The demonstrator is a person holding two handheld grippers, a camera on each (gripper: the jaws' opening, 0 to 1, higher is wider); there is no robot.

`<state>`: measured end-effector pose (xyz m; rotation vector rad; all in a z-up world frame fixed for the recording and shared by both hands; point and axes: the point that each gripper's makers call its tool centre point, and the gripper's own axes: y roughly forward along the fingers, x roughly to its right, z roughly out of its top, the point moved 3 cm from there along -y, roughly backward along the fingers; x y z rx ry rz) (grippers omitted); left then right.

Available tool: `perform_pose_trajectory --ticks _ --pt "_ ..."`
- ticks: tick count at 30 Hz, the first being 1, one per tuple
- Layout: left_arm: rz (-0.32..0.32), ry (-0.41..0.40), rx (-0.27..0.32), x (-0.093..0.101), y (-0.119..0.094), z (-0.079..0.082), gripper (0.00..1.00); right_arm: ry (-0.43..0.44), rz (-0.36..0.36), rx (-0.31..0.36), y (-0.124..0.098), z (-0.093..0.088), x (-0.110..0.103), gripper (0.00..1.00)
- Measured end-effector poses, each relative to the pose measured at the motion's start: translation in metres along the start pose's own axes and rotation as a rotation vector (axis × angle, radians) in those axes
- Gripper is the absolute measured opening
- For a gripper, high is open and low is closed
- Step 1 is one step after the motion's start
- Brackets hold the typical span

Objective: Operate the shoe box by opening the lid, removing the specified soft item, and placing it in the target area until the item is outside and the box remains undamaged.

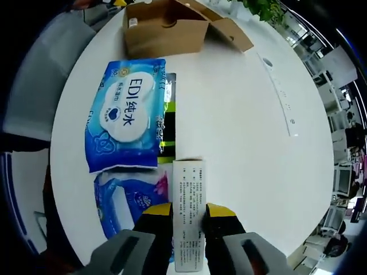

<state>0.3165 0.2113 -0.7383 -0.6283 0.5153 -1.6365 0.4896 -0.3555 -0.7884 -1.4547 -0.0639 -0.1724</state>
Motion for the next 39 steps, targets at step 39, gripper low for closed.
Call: perform_pose_trajectory --ticks 39 --pt "-0.016 0.010 0.003 0.005 0.003 0.002 0.43 0.015 -0.025 -0.039 -0.012 -0.014 0.007 0.23"
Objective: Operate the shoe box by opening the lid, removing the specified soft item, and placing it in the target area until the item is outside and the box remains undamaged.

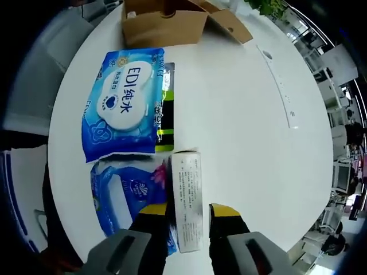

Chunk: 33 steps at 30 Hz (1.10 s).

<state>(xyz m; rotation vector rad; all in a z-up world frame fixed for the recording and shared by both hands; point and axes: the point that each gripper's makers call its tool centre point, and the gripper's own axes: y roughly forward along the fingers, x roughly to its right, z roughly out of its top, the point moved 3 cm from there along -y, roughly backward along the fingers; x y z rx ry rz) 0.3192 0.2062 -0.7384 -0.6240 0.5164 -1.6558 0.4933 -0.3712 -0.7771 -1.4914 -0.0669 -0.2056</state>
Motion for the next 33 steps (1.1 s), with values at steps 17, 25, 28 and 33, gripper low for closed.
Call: perform_pose_trajectory --ticks 17,25,28,33 --pt "-0.074 -0.001 0.037 0.018 0.006 0.008 0.43 0.468 -0.140 0.260 -0.069 0.014 0.003 0.28" --pt "-0.096 -0.004 0.061 0.022 0.003 0.013 0.42 0.645 -0.207 0.446 -0.095 0.037 -0.008 0.31" --pt "-0.109 0.004 0.065 0.025 0.003 0.016 0.42 0.666 -0.215 0.487 -0.100 0.045 -0.012 0.31" --pt "-0.130 0.040 0.060 0.028 0.004 0.020 0.42 0.712 -0.216 0.560 -0.107 0.062 -0.019 0.31"
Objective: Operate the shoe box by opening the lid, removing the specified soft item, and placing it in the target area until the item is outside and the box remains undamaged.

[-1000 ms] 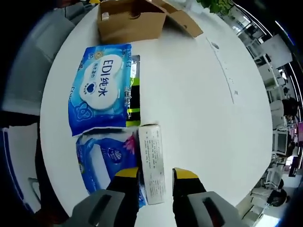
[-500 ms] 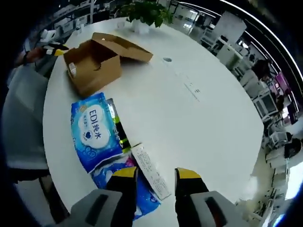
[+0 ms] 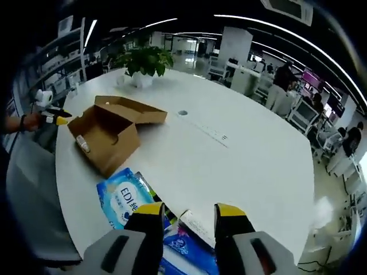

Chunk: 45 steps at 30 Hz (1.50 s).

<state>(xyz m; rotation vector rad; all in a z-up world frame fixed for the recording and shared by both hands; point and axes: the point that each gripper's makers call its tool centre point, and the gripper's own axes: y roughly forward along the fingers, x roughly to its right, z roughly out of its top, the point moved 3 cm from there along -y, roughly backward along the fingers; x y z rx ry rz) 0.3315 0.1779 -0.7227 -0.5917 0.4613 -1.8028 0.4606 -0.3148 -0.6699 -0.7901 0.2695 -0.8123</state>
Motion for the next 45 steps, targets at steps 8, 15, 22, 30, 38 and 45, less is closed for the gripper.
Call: perform_pose_trajectory --ticks 8,15,22,30,38,45 --pt "-0.035 0.056 -0.021 0.000 0.004 0.007 0.41 0.059 0.031 0.118 0.002 0.019 -0.040 0.33" --pt "-0.090 0.134 -0.051 0.006 0.013 0.016 0.42 0.072 0.057 0.180 0.003 0.027 -0.082 0.34" --pt "-0.169 0.238 -0.102 0.014 0.025 0.024 0.43 0.071 0.085 0.220 0.000 0.028 -0.119 0.33" --pt "-0.244 0.358 -0.151 0.020 0.041 0.033 0.41 0.088 0.087 0.256 -0.010 0.024 -0.150 0.34" --pt "-0.303 0.414 -0.220 0.029 0.060 0.033 0.43 0.093 0.078 0.233 -0.016 0.003 -0.180 0.36" --pt "-0.358 0.481 -0.302 0.037 0.074 0.019 0.43 0.140 0.051 0.248 -0.023 -0.010 -0.193 0.37"
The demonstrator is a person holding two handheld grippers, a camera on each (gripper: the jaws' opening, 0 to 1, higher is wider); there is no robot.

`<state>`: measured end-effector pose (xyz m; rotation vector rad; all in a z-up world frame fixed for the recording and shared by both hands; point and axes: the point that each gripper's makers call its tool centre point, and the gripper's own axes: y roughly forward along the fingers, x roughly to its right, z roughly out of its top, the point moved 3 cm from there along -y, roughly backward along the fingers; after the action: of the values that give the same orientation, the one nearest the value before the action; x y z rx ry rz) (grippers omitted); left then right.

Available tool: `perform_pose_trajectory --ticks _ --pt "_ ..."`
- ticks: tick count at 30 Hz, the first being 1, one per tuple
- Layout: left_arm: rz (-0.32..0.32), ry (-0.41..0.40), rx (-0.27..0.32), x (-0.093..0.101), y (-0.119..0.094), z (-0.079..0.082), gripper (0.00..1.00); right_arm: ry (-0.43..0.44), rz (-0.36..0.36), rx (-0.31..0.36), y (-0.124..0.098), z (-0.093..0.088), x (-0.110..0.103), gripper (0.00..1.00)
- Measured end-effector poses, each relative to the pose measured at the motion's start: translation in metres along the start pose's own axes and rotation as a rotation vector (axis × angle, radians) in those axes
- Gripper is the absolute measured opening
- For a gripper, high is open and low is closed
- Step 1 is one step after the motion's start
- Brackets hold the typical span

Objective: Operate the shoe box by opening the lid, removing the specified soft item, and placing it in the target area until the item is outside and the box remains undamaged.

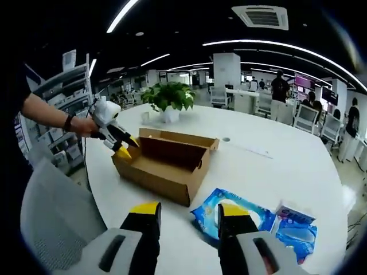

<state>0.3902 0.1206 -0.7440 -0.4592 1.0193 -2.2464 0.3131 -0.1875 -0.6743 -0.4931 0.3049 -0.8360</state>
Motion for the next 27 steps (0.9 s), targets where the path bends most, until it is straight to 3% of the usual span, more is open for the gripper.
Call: perform_pose_trajectory --ticks 4,7,16,21,27 --pt "-0.020 -0.009 -0.025 0.002 0.007 -0.005 0.43 -0.016 -0.037 -0.007 -0.004 -0.010 -0.010 0.37" --pt "-0.038 0.033 -0.067 0.004 0.012 -0.011 0.44 -0.013 -0.046 -0.008 -0.004 -0.016 -0.020 0.37" --pt "-0.103 0.036 -0.095 0.002 0.025 -0.010 0.45 0.037 -0.069 -0.004 -0.003 -0.033 -0.042 0.37" --pt "-0.149 0.041 -0.120 0.003 0.032 -0.012 0.44 0.012 -0.093 -0.016 -0.004 -0.032 -0.047 0.38" --pt "-0.202 0.059 -0.151 0.007 0.038 -0.016 0.44 0.059 -0.132 0.017 -0.008 -0.028 -0.050 0.38"
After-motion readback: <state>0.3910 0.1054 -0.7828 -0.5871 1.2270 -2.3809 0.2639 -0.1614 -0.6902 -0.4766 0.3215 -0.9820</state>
